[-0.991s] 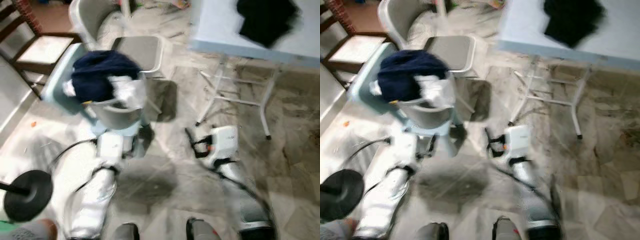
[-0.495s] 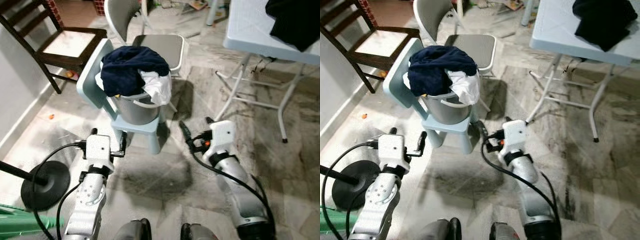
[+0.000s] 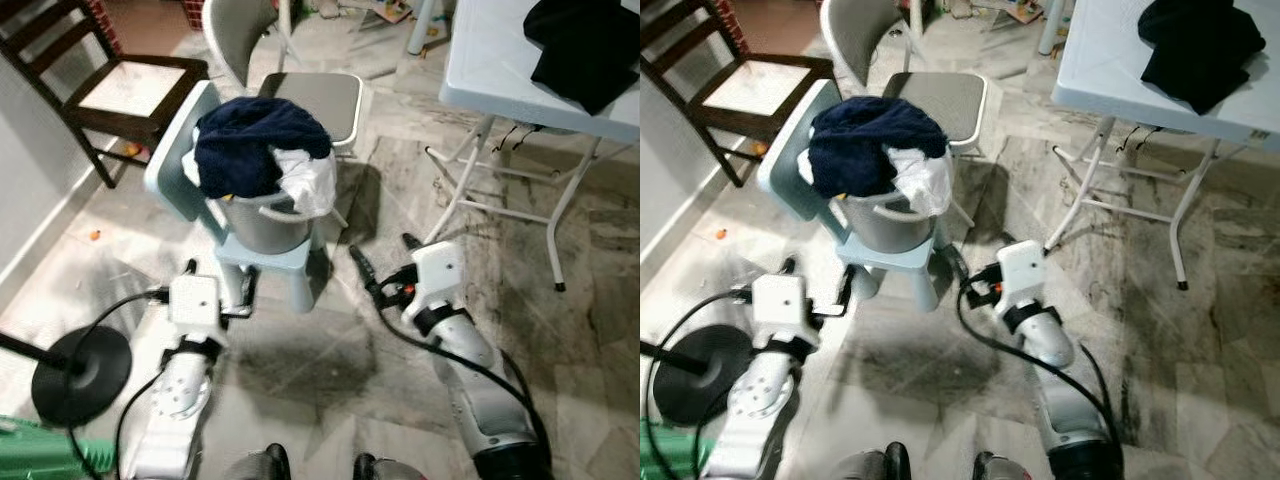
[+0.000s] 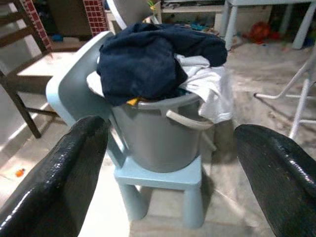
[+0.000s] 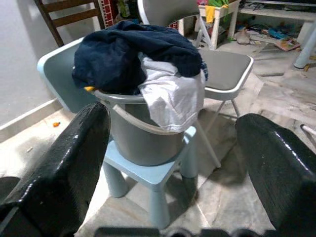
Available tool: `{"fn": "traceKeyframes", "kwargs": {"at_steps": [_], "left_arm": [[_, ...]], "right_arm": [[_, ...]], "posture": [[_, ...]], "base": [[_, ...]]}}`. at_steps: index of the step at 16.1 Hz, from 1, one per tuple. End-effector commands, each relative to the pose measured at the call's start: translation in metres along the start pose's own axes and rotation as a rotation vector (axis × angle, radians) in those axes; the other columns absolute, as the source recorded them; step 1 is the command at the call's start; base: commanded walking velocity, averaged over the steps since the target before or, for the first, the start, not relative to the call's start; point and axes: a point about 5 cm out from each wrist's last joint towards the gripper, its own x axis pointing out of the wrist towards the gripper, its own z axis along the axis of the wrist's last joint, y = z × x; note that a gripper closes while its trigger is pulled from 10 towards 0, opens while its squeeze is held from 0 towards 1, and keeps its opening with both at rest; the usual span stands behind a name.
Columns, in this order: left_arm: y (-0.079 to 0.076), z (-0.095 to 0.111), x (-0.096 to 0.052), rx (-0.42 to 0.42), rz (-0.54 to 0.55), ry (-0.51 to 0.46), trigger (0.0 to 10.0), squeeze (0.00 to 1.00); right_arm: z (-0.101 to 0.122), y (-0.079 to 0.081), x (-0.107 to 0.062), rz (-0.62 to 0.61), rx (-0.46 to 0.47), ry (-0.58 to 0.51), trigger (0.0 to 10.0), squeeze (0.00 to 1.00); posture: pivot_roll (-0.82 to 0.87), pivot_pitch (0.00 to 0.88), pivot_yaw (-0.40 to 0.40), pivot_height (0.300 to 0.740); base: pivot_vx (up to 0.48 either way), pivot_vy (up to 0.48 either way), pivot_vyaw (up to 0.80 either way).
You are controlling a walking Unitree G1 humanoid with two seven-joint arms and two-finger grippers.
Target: Hang hanger
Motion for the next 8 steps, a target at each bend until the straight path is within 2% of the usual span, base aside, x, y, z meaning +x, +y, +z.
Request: {"fn": "traceKeyframes", "kwargs": {"at_steps": [1,3,8], "left_arm": [[-0.0068,-0.0007,-0.0023,-0.014,-0.035,0.003,10.0,0.0],[-0.0118,0.0026,0.0007,-0.024,-0.062,-0.004,10.0,0.0],[-0.0109,0.0045,0.0004,-0.024,-0.072,0.003,10.0,0.0]], "right_arm": [[-0.0022,-0.0043,-0.0038,-0.016,-0.01,0.006,10.0,0.0],[-0.0017,0.0004,-0.0042,-0.008,-0.008,0.0,10.0,0.0],[-0.0054,0.0033,-0.0075,-0.015,-0.002,0.011,10.0,0.0]], "posture": [[-0.02,0.223,-0.009,0.74],[-0.02,0.234,-0.002,0.74],[-0.03,0.249,0.013,0.74]], "base": [[0.341,0.0,0.0],[0.392,0.0,0.0],[0.39,0.0,0.0]]}}
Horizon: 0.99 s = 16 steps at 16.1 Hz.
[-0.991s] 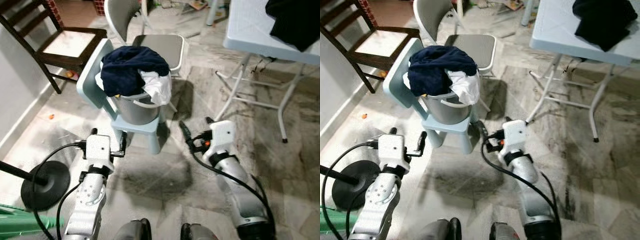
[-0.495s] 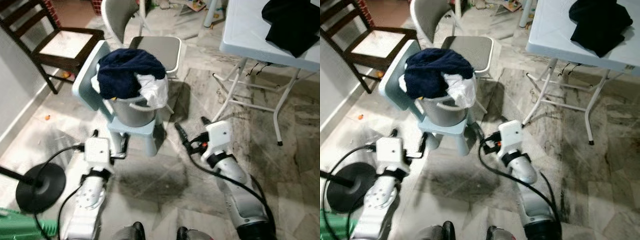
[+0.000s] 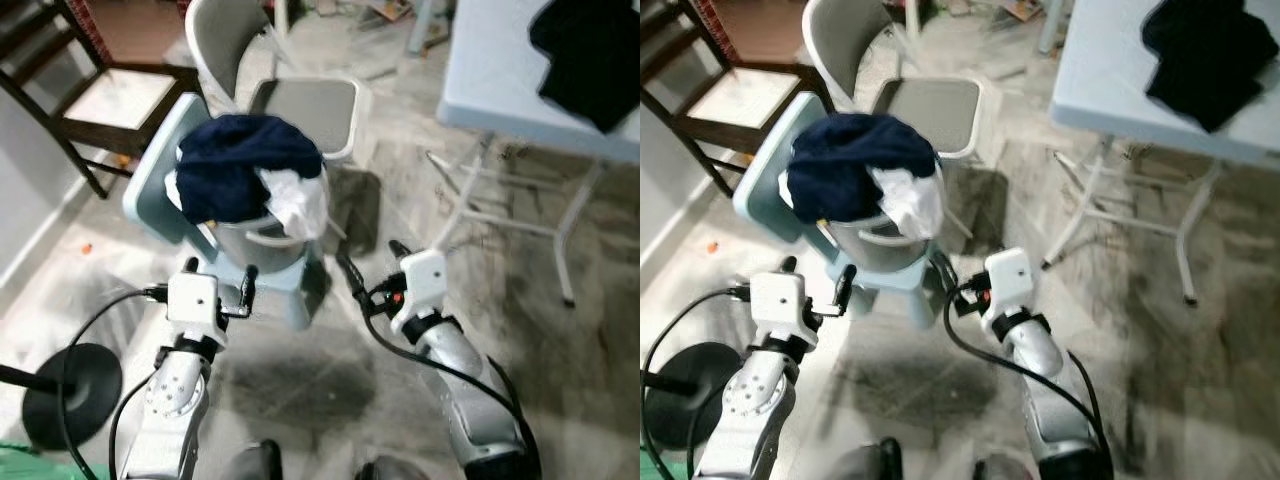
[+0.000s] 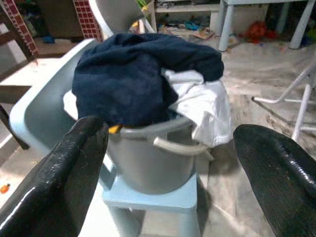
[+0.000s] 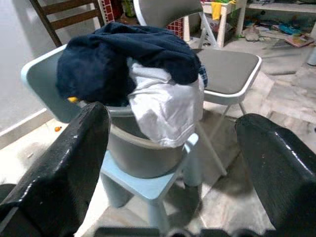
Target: Hang hanger
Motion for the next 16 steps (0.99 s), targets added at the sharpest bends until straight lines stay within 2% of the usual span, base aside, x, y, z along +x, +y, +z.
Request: {"fn": "traceKeyframes", "kwargs": {"at_steps": [1,14,16], "left_arm": [[-0.0075,-0.0012,-0.0016,-0.012,-0.027,0.012,10.0,0.0],[-0.0125,-0.0056,-0.0053,-0.02,-0.027,0.039,10.0,0.0],[-0.0146,-0.0071,-0.0053,-0.027,0.0,0.05,10.0,0.0]], "right_arm": [[-0.0022,-0.0056,-0.0056,-0.027,-0.011,0.012,10.0,0.0],[-0.0037,-0.0083,-0.0069,-0.026,-0.023,0.028,10.0,0.0],[-0.0058,-0.0083,-0.0098,-0.024,-0.026,0.039,10.0,0.0]], "posture": [[-0.03,0.251,0.014,0.74],[-0.04,0.266,-0.005,0.74],[-0.03,0.272,-0.005,0.74]], "base": [[0.39,0.0,0.0],[0.388,0.0,0.0],[0.0,0.0,0.0]]}}
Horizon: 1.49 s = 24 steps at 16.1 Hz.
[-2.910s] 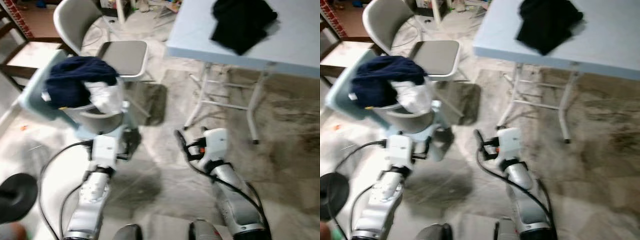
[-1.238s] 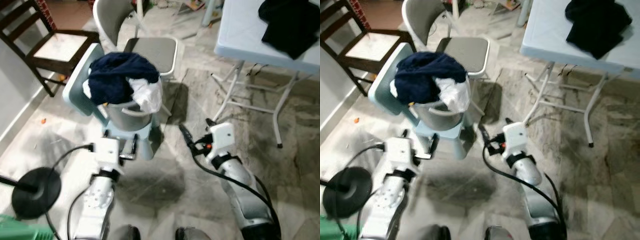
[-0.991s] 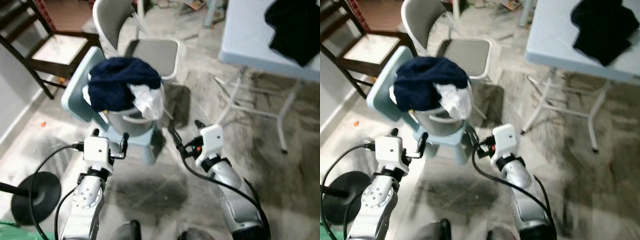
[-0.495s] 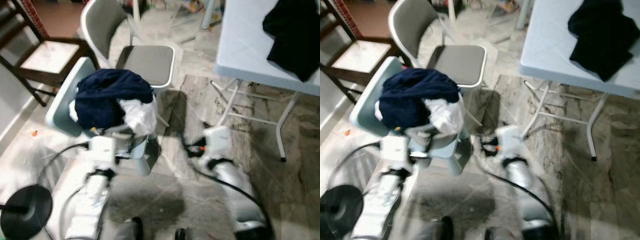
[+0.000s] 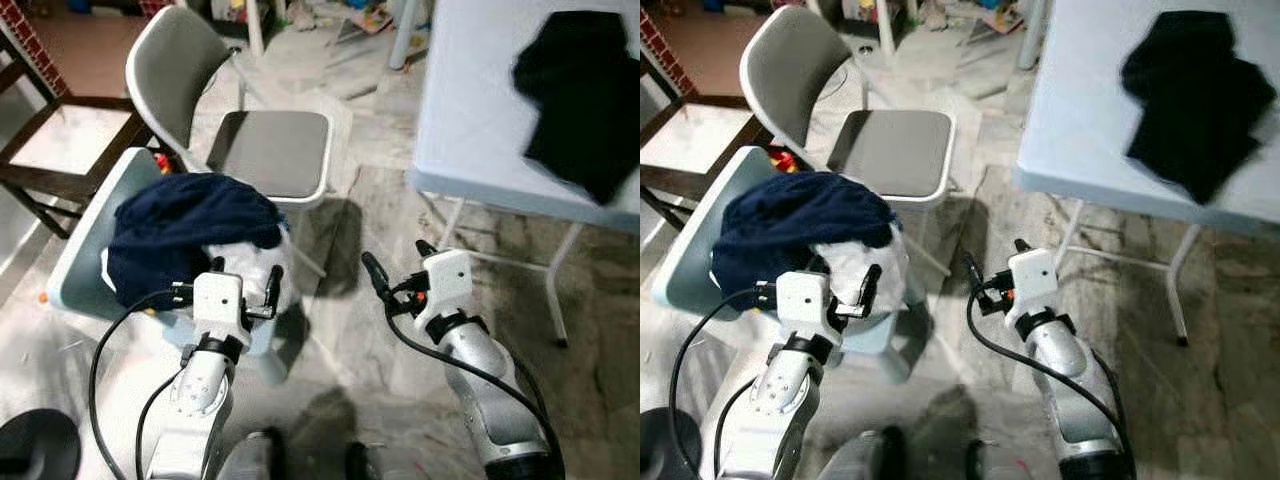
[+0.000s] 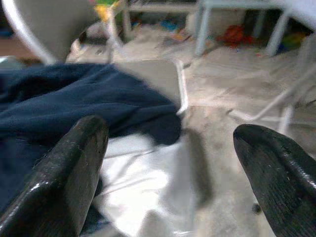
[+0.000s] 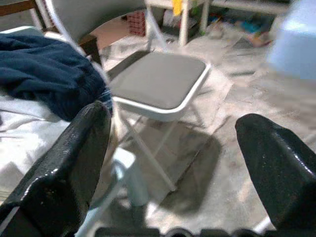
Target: Hang hanger
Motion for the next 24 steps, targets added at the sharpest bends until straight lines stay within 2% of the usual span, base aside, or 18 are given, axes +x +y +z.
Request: {"fn": "traceKeyframes", "kwargs": {"at_steps": [1,3,4,5,9,12,15,19,24], "left_arm": [[0.004,-0.007,-0.005,0.021,0.035,0.042,10.0,0.0],[0.009,-0.01,-0.006,0.05,0.068,0.061,10.0,0.0],[0.011,-0.01,-0.007,0.059,0.072,0.061,10.0,0.0],[0.018,-0.009,-0.008,0.109,0.098,0.055,10.0,0.0],[0.04,-0.015,-0.009,0.199,0.185,0.096,10.0,0.0],[0.052,-0.024,-0.003,0.204,0.184,0.16,10.0,0.0],[0.061,-0.022,0.006,0.199,0.211,0.149,10.0,0.0],[0.053,-0.015,0.009,0.159,0.172,0.09,10.0,0.0],[0.046,-0.017,0.004,0.143,0.15,0.089,10.0,0.0]], "right_arm": [[-0.003,0.005,-0.003,0.028,-0.004,0.014,10.0,0.0],[-0.002,0.008,-0.002,0.047,-0.039,0.008,10.0,0.0],[-0.001,0.009,-0.001,0.047,-0.024,0.003,10.0,0.0],[-0.001,0.01,0.002,0.044,-0.013,0.001,10.0,0.0],[-0.002,0.01,0.0,0.034,-0.001,0.008,10.0,0.0],[-0.003,0.007,-0.003,0.021,0.0,0.014,10.0,0.0],[-0.003,0.005,-0.005,0.014,-0.007,0.015,10.0,0.0],[-0.003,0.004,-0.005,0.006,-0.005,0.017,10.0,0.0],[-0.003,0.006,-0.005,0.006,-0.002,0.016,10.0,0.0]], "posture": [[-0.03,0.273,-0.005,0.74],[-0.02,0.273,-0.001,0.74],[-0.01,0.272,0.002,0.74],[-0.01,0.272,0.005,0.74],[-0.01,0.285,0.01,0.74],[-0.02,0.293,0.012,0.74],[-0.04,0.295,0.012,0.74],[-0.04,0.289,0.016,0.74],[-0.03,0.292,0.018,0.74]], "base": [[0.0,0.0,0.0],[0.0,0.0,0.8],[0.0,0.0,0.8],[0.0,0.0,0.8],[0.0,0.0,0.2],[0.0,0.0,0.0],[0.0,0.0,0.0],[0.0,0.0,0.0],[0.056,0.0,0.0]]}}
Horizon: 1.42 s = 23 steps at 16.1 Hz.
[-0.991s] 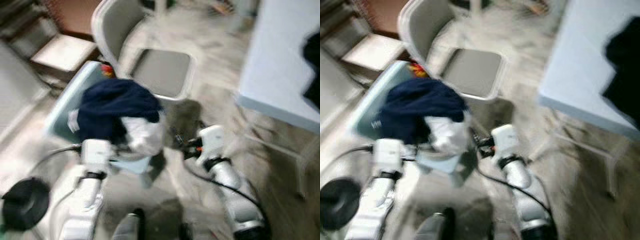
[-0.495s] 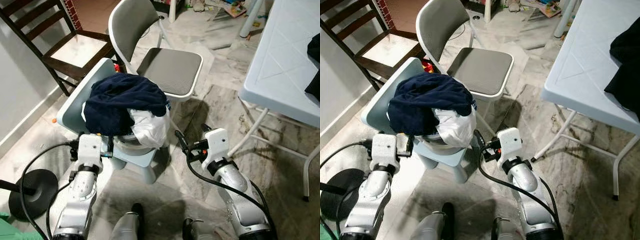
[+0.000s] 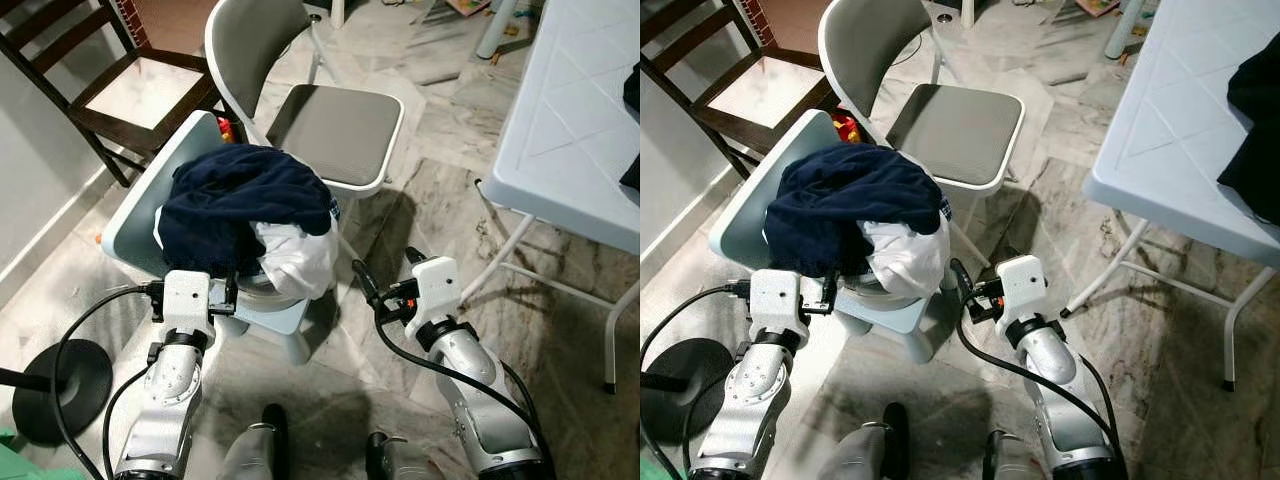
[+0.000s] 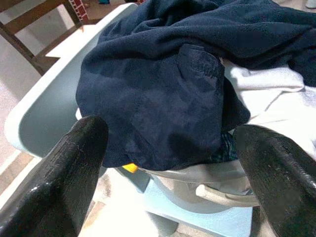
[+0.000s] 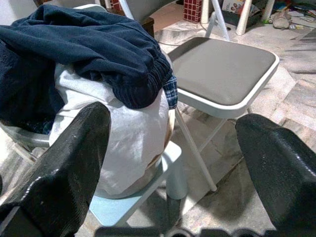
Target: Hang hanger
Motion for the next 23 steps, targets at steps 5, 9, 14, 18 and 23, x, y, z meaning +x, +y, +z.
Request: {"fn": "traceKeyframes", "kwargs": {"at_steps": [5,9,14,18,23], "left_arm": [[0.008,-0.003,-0.004,0.003,0.012,0.008,10.0,0.0],[0.002,-0.002,-0.003,-0.007,0.002,0.007,10.0,0.0],[0.001,0.003,-0.005,-0.034,0.047,-0.017,10.0,0.0],[0.001,0.002,-0.009,0.022,0.054,0.023,10.0,0.0],[0.002,0.009,-0.007,0.08,-0.03,0.022,10.0,0.0]], "right_arm": [[-0.002,0.002,-0.002,0.003,0.004,0.008,10.0,0.0],[-0.001,0.002,0.001,0.001,0.006,0.004,10.0,0.0],[0.0,0.003,0.012,0.035,0.009,-0.004,10.0,0.0],[0.009,0.006,0.029,0.03,0.087,-0.055,10.0,0.0],[0.01,-0.011,0.041,-0.08,0.22,-0.093,10.0,0.0]], "posture": [[-0.02,0.296,0.02,0.74],[-0.01,0.281,0.015,0.74],[0.05,0.244,-0.015,0.74],[0.1,0.207,-0.021,0.74],[0.11,0.099,-0.007,0.74]], "base": [[0.34,0.0,0.0],[0.361,0.0,0.0],[0.275,0.0,0.0],[0.0,0.0,0.0],[0.0,0.0,0.0]]}}
